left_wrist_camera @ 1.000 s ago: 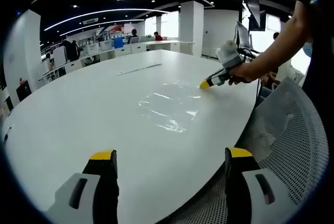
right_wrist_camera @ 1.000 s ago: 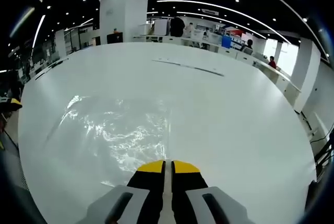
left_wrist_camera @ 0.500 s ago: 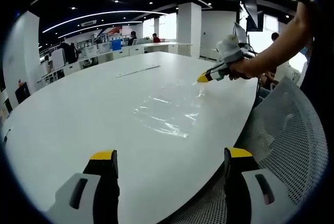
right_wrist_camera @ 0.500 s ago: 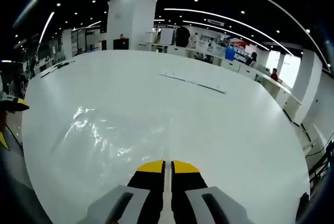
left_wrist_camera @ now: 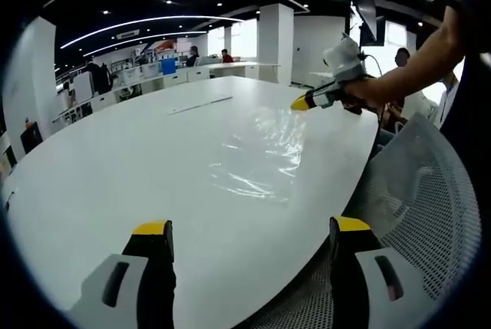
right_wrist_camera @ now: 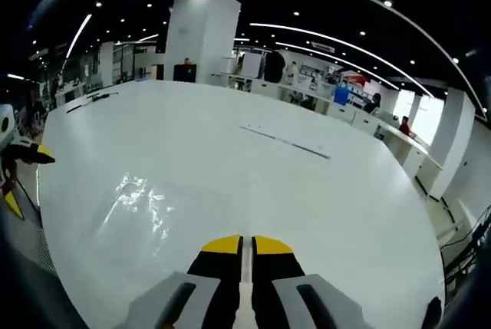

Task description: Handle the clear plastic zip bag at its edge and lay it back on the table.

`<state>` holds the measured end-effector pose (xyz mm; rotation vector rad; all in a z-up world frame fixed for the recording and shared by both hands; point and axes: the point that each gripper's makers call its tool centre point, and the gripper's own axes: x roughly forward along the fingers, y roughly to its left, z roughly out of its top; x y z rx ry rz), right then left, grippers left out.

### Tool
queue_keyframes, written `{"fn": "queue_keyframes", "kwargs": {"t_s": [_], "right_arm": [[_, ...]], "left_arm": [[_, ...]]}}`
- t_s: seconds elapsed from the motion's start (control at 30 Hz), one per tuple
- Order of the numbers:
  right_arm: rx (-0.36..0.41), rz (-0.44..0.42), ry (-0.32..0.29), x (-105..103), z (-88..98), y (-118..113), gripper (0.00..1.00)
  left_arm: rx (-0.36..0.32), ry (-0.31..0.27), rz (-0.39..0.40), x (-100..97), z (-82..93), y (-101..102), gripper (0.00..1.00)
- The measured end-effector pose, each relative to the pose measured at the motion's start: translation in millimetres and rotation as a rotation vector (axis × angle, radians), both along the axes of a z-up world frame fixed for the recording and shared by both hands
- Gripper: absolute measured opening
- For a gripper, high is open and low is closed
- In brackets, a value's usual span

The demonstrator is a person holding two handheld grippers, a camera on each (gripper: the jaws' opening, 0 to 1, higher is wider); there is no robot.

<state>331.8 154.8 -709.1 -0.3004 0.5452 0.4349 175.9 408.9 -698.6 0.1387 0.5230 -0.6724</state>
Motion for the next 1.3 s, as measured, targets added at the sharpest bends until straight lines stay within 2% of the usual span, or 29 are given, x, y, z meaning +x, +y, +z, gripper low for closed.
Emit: {"fn": "queue_keyframes", "kwargs": {"t_s": [0.23,0.43,0.6,0.7,1.03,1.3], "right_arm": [[-0.007,0.037,-0.035,1.5,13.9,5.6,0.0],[-0.008,0.061,-0.068,2.8,31.6,10.3,0.0],[-0.009,0.083,-0.088,1.3,40.8,16.0,0.0],[-0.018,0.105,-0.099,0.4,43.7,20.9,0.0],[-0.041,0.174,-0.129,-8.4,57.2,37.2,0.0],[-0.076,0.238,-0.164,-14.8,68.8,49.4,0.0]], "left_arm": [[0.002,0.0,-0.008,4.7,5.0,2.5,0.81],[-0.012,-0.015,-0.027,15.6,18.6,-1.8,0.8],[-0.014,-0.022,-0.074,28.1,34.7,-9.8,0.75],[-0.008,-0.057,-0.108,34.8,46.4,-13.7,0.7],[0.004,-0.096,-0.185,60.9,74.2,-24.6,0.7],[0.059,-0.124,-0.276,76.7,88.2,-35.7,0.7]]}}
